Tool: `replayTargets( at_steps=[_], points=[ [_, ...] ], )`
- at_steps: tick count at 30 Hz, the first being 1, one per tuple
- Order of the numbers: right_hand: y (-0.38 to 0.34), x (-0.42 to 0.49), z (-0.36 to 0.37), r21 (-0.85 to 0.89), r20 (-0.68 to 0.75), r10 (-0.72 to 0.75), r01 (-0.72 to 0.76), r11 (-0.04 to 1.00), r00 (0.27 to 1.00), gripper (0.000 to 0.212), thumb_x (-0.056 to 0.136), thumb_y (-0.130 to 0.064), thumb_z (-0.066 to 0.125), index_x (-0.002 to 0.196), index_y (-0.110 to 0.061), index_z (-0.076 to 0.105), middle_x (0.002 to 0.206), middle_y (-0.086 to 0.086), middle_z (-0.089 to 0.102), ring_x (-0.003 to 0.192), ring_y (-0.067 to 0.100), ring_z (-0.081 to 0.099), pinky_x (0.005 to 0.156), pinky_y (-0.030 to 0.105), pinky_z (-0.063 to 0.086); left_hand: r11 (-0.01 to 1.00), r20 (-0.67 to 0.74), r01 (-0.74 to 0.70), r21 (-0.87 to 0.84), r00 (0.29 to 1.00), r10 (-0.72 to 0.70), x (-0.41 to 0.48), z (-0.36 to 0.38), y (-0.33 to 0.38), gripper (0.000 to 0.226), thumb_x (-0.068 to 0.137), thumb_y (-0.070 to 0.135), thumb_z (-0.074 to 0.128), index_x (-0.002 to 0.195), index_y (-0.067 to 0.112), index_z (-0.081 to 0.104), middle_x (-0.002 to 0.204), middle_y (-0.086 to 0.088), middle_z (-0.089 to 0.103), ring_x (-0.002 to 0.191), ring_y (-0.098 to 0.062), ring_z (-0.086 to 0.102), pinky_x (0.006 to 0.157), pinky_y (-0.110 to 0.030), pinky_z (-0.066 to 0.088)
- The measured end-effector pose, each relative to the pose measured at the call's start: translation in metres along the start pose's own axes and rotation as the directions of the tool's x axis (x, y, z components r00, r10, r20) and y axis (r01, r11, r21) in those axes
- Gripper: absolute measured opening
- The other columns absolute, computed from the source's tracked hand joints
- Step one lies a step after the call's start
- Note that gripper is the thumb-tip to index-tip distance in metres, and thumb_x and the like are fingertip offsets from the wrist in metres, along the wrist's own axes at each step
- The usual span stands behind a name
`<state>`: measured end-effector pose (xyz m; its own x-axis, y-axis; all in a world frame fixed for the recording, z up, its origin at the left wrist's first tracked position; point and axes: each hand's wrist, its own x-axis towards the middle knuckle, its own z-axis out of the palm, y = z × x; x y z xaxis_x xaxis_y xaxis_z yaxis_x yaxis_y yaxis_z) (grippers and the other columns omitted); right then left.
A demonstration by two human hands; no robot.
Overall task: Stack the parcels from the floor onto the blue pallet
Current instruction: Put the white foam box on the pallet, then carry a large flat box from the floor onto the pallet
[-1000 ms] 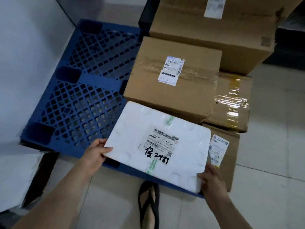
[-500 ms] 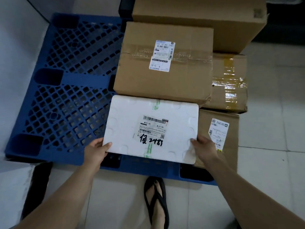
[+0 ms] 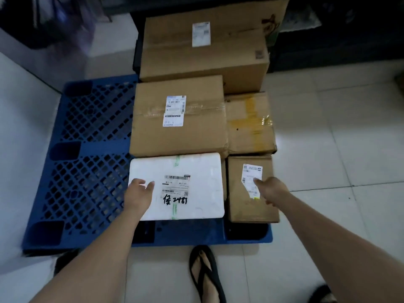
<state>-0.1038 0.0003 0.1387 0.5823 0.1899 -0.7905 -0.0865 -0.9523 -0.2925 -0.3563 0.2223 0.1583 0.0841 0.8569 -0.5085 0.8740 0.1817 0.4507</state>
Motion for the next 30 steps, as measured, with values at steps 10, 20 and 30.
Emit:
replayTargets(
  at_steps=[10, 20, 30],
  points=[
    [0.087, -0.078, -0.319, -0.121, -0.059, -0.194, 0.185, 0.975, 0.979, 0.032, 0.093, -0.035, 0.051, 0.073, -0.010, 0.050, 0.069, 0.007, 0.053, 0.068, 0.025, 0.054, 0.052, 0.021, 0.036, 0.860, 0.227, -0.511, -0.005, 0.837, 0.499, -0.195, 0.069, 0.293, 0.014, 0.087, 0.004, 0.061, 0.073, 0.008, 0.060, 0.073, -0.007, 0.057, 0.079, -0.020, 0.052, 0.057, -0.024, 0.033],
    [0.284, -0.177, -0.593, 0.106, -0.245, -0.053, 0.081, 0.991, 0.968, 0.042, 0.093, -0.034, 0.055, 0.117, 0.000, 0.057, 0.092, 0.010, 0.060, 0.077, 0.025, 0.060, 0.066, 0.028, 0.045, 0.534, 0.483, -0.832, 0.153, 0.534, 0.694, -0.434, 0.164, 0.529, 0.021, 0.087, 0.024, 0.062, 0.094, 0.006, 0.068, 0.088, -0.009, 0.066, 0.091, -0.027, 0.064, 0.080, -0.030, 0.049],
    [0.425, -0.200, -0.712, 0.339, -0.351, 0.196, -0.071, 0.938, 0.916, 0.034, 0.092, -0.033, 0.056, 0.114, -0.007, 0.058, 0.088, 0.008, 0.060, 0.068, 0.021, 0.060, 0.061, 0.024, 0.043, 0.224, 0.735, -0.953, 0.204, 0.300, 0.608, -0.550, 0.243, 0.712, 0.022, 0.089, 0.033, 0.059, 0.102, 0.015, 0.062, 0.090, -0.004, 0.064, 0.086, -0.019, 0.064, 0.073, -0.031, 0.051]
  ],
)
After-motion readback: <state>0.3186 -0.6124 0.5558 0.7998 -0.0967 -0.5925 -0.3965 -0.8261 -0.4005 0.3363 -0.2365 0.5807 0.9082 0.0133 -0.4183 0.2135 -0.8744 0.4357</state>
